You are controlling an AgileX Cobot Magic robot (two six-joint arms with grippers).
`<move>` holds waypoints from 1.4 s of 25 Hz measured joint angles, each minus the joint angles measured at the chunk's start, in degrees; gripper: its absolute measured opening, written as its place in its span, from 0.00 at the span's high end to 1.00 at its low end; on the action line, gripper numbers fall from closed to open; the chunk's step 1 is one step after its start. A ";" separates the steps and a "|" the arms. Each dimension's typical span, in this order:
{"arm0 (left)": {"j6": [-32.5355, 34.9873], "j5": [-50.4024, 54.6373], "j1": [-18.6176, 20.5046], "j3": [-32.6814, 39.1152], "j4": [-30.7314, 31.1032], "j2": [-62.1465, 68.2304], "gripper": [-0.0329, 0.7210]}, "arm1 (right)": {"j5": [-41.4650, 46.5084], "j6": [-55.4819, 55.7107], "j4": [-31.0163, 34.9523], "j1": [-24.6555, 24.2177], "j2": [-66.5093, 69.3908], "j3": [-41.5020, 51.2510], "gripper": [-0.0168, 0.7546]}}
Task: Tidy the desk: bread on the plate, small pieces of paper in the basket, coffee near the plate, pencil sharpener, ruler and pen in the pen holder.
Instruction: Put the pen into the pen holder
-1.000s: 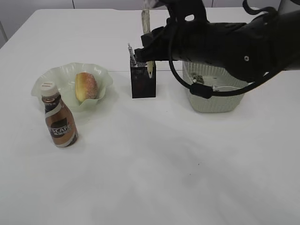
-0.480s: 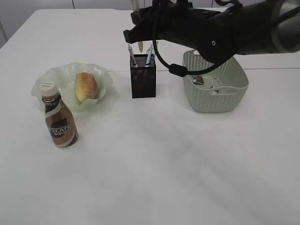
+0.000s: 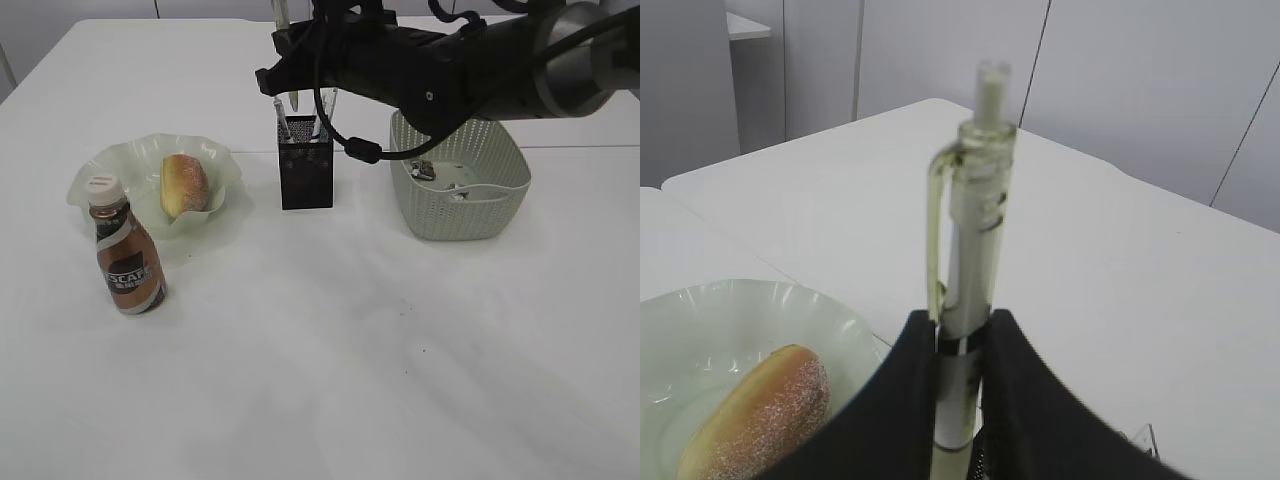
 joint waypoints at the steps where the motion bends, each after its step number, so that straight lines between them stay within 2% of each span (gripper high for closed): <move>1: 0.00 0.00 0.00 0.00 0.00 0.00 0.57 | -0.13 0.00 0.00 -0.11 0.00 0.00 0.88; 22: 0.00 0.00 0.00 0.00 0.00 0.00 0.57 | 0.40 -0.02 3.73 -2.82 10.83 -12.95 0.88; 35: 0.00 0.00 0.00 0.00 0.00 0.00 0.57 | 1.21 0.88 4.65 -3.47 15.79 -13.81 0.88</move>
